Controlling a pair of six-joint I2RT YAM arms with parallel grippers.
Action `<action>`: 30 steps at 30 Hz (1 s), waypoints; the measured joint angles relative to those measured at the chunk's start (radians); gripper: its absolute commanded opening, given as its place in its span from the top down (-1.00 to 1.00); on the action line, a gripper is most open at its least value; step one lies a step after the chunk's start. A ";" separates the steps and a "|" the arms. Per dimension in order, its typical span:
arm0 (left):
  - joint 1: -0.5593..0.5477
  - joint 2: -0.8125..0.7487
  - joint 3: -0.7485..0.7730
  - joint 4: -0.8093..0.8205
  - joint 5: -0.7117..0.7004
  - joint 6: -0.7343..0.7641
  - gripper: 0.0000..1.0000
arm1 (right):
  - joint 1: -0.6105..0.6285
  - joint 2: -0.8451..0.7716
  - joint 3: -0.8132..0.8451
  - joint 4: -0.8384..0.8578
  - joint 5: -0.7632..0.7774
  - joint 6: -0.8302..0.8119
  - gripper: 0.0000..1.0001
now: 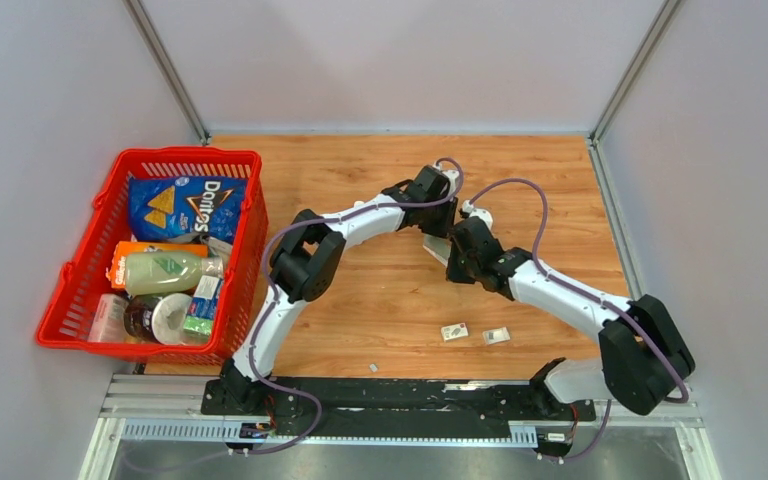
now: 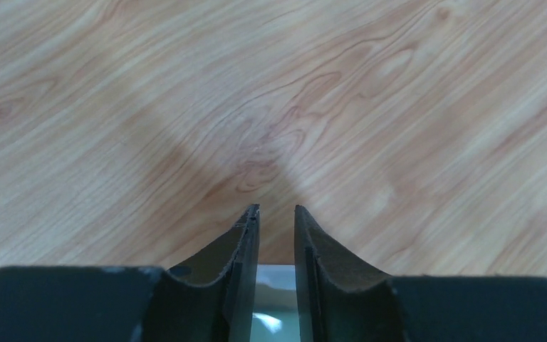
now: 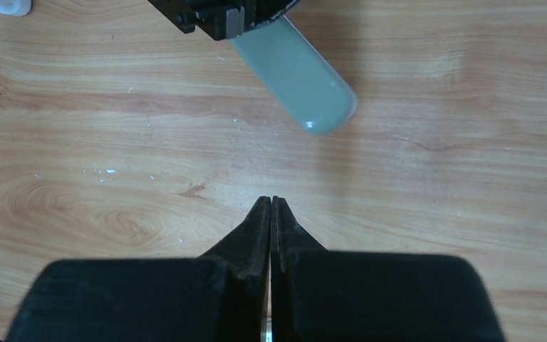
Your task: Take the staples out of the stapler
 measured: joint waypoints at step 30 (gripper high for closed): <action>0.003 -0.061 -0.117 -0.066 -0.116 0.045 0.67 | -0.141 0.339 0.088 0.167 -0.038 0.030 1.00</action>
